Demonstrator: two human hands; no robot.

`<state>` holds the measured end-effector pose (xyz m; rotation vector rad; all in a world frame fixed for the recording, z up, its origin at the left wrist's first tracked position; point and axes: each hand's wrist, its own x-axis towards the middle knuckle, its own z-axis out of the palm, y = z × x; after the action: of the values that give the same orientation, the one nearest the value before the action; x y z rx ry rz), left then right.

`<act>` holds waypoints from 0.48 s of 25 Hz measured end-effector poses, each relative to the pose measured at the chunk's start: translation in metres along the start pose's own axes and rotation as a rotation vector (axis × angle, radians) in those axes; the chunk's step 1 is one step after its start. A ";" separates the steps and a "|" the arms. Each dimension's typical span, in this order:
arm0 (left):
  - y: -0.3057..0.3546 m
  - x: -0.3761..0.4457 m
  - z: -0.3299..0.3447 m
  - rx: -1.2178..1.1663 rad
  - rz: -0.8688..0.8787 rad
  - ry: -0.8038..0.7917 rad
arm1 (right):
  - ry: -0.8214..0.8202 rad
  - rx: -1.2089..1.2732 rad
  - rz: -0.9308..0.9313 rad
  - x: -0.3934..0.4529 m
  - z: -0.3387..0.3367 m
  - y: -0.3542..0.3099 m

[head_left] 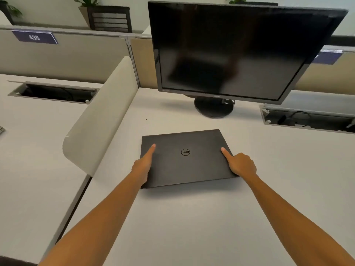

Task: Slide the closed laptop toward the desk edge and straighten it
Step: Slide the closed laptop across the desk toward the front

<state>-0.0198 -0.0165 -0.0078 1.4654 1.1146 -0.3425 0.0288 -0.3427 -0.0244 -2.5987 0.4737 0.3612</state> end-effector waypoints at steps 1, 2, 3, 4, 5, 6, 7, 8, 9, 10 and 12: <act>-0.005 -0.005 0.003 0.018 -0.014 -0.028 | 0.006 0.001 0.012 -0.007 -0.003 0.012; -0.012 -0.009 0.006 0.033 -0.018 -0.067 | 0.012 0.003 0.025 -0.014 -0.006 0.024; -0.019 -0.015 0.009 0.037 -0.012 -0.119 | 0.017 0.007 0.041 -0.021 -0.009 0.036; -0.028 -0.019 0.012 0.042 -0.007 -0.171 | 0.020 0.008 0.055 -0.029 -0.011 0.049; -0.036 -0.025 0.016 0.056 0.001 -0.215 | 0.020 0.009 0.068 -0.037 -0.014 0.062; -0.045 -0.030 0.019 0.084 0.011 -0.249 | 0.017 0.009 0.081 -0.046 -0.017 0.074; -0.053 -0.035 0.023 0.125 0.024 -0.267 | 0.013 0.007 0.090 -0.054 -0.019 0.085; -0.061 -0.039 0.026 0.176 0.042 -0.275 | 0.008 0.005 0.099 -0.061 -0.020 0.094; -0.069 -0.043 0.027 0.235 0.063 -0.285 | 0.005 0.005 0.108 -0.068 -0.021 0.104; -0.075 -0.046 0.028 0.299 0.086 -0.296 | 0.003 0.007 0.115 -0.075 -0.022 0.112; -0.084 -0.051 0.027 0.438 0.125 -0.308 | -0.003 0.013 0.124 -0.086 -0.020 0.127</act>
<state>-0.1006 -0.0761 -0.0270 1.7817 0.7215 -0.7326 -0.0951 -0.4349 -0.0293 -2.5629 0.6365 0.4021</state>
